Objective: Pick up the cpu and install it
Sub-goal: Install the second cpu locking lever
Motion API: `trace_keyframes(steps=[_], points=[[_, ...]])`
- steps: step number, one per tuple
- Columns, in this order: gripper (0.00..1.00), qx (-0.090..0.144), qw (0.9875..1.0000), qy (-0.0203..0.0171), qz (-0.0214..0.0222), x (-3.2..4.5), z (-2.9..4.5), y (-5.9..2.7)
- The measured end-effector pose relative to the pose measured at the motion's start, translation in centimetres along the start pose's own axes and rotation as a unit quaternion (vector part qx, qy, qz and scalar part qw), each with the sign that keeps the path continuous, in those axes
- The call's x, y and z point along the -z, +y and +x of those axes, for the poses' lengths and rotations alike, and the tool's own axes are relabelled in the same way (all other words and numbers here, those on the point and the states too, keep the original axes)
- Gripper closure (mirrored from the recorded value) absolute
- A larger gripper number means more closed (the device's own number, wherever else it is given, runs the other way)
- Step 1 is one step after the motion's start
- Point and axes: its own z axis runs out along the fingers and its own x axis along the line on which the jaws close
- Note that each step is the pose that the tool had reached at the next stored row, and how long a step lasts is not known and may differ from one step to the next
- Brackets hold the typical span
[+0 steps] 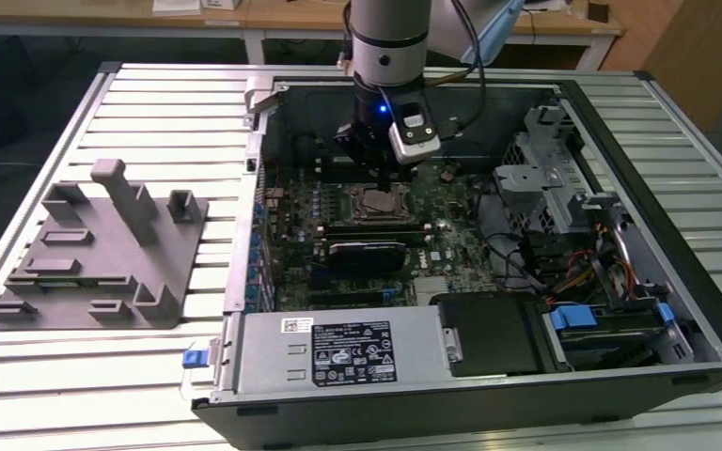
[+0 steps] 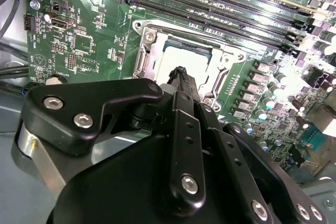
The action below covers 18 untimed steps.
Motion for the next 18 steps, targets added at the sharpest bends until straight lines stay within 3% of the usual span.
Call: trace_keyframes(steps=[3,12,18], points=[[0.89,0.0,1.0,-0.0003,0.0,0.1,0.03,-0.01],[0.89,0.0,1.0,-0.0003,-0.0001,2.1,-0.09,0.0],[0.89,0.0,1.0,-0.0003,-0.0001,2.25,-0.1,0.0]])
